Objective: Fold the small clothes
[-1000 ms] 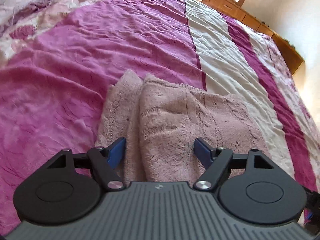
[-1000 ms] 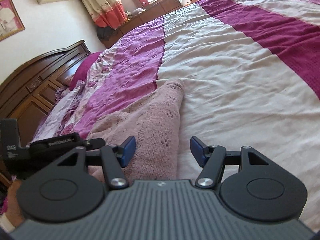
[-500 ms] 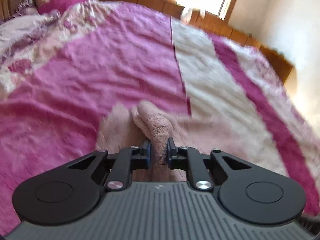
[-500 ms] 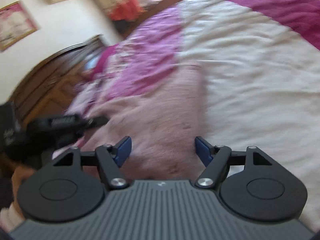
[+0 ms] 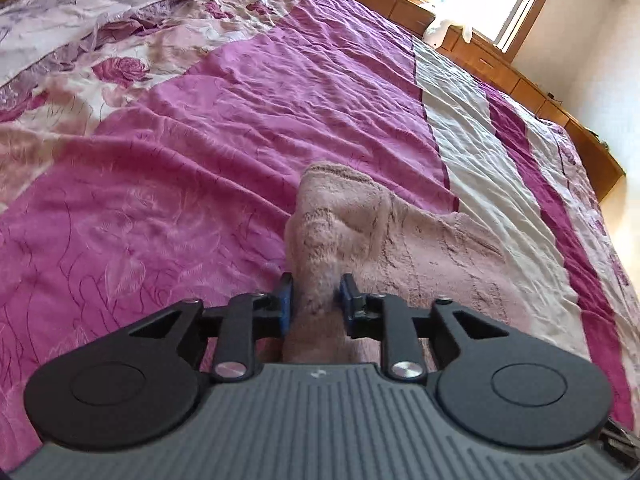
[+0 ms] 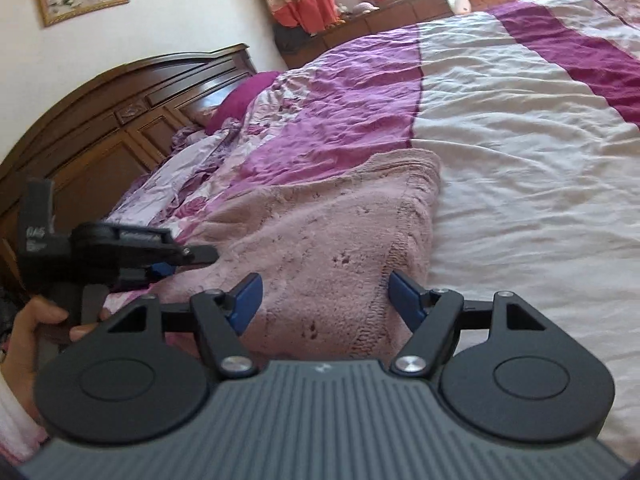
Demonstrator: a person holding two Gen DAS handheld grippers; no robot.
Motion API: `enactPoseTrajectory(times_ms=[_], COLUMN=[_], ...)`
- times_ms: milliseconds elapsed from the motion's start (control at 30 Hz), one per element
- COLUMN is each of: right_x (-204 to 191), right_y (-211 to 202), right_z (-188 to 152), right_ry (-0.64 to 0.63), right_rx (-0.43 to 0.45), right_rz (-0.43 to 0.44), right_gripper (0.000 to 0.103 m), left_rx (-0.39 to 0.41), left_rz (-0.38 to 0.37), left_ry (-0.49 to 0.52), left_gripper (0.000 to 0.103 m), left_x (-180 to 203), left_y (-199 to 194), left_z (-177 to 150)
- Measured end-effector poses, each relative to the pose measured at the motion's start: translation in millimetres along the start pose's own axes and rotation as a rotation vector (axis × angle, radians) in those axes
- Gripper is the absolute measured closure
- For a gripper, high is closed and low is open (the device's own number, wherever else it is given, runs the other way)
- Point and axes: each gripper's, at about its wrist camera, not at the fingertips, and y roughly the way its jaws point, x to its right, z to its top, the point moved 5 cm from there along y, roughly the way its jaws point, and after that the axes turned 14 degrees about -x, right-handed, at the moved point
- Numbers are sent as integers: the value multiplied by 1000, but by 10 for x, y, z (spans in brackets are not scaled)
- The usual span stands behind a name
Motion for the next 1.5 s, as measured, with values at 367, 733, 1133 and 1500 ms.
enactPoseTrajectory(times_ms=[367, 733, 1133, 1500], right_x=[395, 385, 220, 490], right_y=[174, 558, 26, -1081], right_z=[-10, 59, 298, -28], right_ry=[284, 300, 285, 265], right_rx=[-80, -167, -103, -68], right_rz=[99, 219, 311, 269], right_gripper=[25, 22, 53, 53], left_rx=[-72, -169, -158, -220], left_rz=[-34, -331, -462, -504], left_ry=[-14, -193, -162, -10], left_gripper=[27, 22, 54, 54], left_x=[-27, -82, 299, 1105], left_y=[-58, 338, 0, -497], left_z=[-234, -328, -441, -1161])
